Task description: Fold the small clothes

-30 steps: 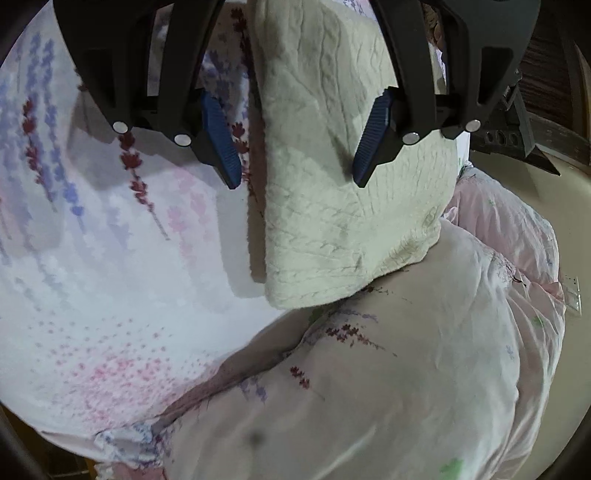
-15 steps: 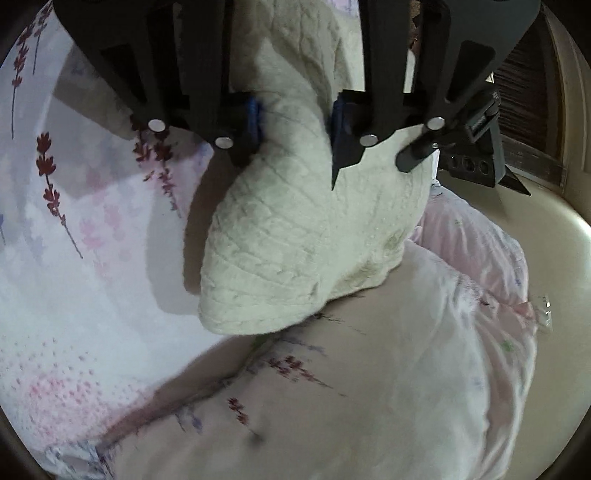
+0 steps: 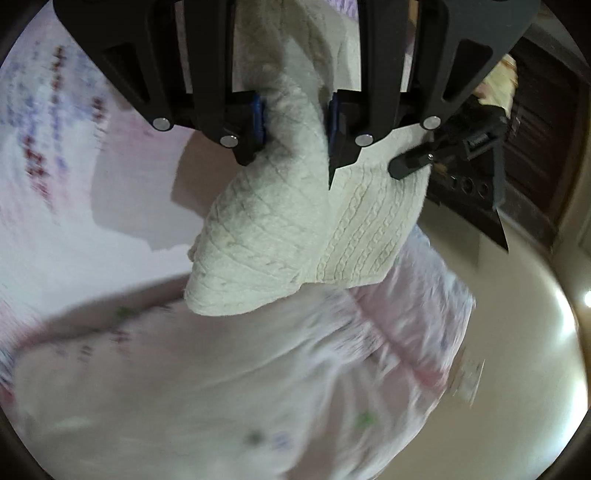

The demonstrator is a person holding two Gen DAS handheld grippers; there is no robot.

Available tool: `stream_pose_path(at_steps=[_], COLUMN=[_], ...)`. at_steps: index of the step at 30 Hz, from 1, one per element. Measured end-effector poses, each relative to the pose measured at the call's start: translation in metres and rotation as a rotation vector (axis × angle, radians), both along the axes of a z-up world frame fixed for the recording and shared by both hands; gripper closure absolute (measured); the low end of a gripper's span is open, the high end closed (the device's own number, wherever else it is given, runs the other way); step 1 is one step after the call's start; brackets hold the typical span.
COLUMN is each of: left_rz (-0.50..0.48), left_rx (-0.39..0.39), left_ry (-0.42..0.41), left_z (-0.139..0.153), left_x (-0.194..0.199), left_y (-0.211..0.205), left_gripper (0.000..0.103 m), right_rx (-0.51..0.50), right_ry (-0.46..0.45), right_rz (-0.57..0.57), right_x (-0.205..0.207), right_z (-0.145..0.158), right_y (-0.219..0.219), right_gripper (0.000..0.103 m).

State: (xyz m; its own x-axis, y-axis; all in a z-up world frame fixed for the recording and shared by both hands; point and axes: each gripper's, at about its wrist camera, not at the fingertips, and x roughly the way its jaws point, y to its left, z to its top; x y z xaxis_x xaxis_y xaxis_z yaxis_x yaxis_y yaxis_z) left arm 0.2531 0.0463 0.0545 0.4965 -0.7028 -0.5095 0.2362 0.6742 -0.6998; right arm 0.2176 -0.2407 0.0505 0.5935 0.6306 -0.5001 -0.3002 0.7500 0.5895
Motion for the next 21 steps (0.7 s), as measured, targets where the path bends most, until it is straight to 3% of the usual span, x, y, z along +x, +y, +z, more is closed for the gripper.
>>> stream_pose_path(at_steps=[4,7,10,16,17,18,21], left_rz=[0.089,0.145,0.151,0.162,0.165,0.17,0.179], left_rx=[0.057,0.101,0.025,0.143,0.155,0.167,0.189], left_ry=[0.032,0.135,0.148,0.07,0.067,0.069,0.073], left_z=[-0.015,-0.044,-0.056,-0.036,-0.035,-0.035,-0.041], left_x=[0.009,0.025,0.026,0.021,0.021,0.023,0.027], left_y=[0.035,0.046,0.057,0.052,0.051,0.048,0.045], left_gripper=[0.054,0.051,0.045,0.033,0.032,0.032,0.029], right_rx=[-0.118,-0.207,-0.129,-0.076,-0.084,-0.105,-0.227], right_ry=[-0.003,0.128,0.158,0.118,0.118,0.112,0.037], right_rz=[0.029,0.011,0.007,-0.094,-0.094,-0.092,-0.131], right_x=[0.018,0.045,0.047,0.053,0.056,0.059,0.065], right_z=[-0.017,-0.05,-0.054,-0.04,-0.041,-0.043,-0.037], right_y=[0.046,0.066,0.053,0.022,0.024,0.027,0.042], right_gripper=[0.077,0.067,0.059,0.058,0.063,0.08,0.095])
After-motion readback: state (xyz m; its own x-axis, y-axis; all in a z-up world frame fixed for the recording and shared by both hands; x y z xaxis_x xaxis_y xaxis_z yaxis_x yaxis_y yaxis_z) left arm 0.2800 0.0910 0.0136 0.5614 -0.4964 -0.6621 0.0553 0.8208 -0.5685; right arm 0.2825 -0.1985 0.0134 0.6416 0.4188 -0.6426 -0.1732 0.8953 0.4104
